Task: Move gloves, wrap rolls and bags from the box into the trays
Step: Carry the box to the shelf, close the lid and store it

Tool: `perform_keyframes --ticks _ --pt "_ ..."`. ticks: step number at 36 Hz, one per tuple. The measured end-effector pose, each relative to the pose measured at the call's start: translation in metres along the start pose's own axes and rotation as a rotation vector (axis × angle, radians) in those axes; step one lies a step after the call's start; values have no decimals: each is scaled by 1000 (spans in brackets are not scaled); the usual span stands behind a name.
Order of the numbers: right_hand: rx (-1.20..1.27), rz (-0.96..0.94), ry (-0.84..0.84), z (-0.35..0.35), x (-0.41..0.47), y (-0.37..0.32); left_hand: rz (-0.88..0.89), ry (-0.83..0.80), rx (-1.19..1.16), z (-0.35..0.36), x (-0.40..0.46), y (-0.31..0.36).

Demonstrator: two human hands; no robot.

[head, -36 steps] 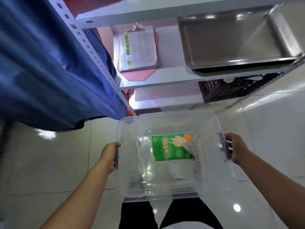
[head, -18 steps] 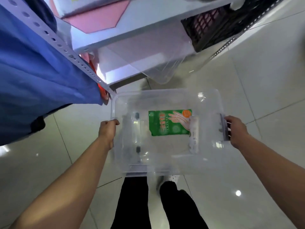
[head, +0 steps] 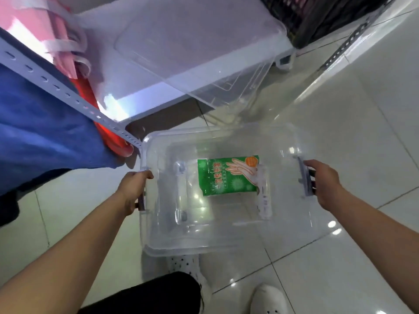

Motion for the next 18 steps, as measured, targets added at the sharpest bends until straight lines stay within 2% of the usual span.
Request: perform_keyframes --ticks 4,7,9,12,14,16,18 --pt "-126 -108 22 21 34 -7 61 51 -14 -10 35 4" --pt "-397 -310 110 37 42 -35 179 116 124 -15 48 13" --pt "-458 -480 140 57 38 -63 248 115 248 -14 51 29" --pt "-252 -647 71 98 30 -106 227 113 442 -21 49 55" --pt "-172 -669 34 125 33 -132 188 110 623 -25 48 64" --pt "-98 -634 -17 149 41 -151 203 122 709 -28 44 69" --pt "58 -491 -207 180 44 -157 285 166 704 -31 41 79"
Point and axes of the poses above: each hand's wrist, its own x-axis towards the middle knuckle, its own z-axis out of the palm, y = z × x, the point moved 9 cm from there along x, towards the middle knuckle, and after that the axes turned 1 degree about -y, right-handed, at the moved point
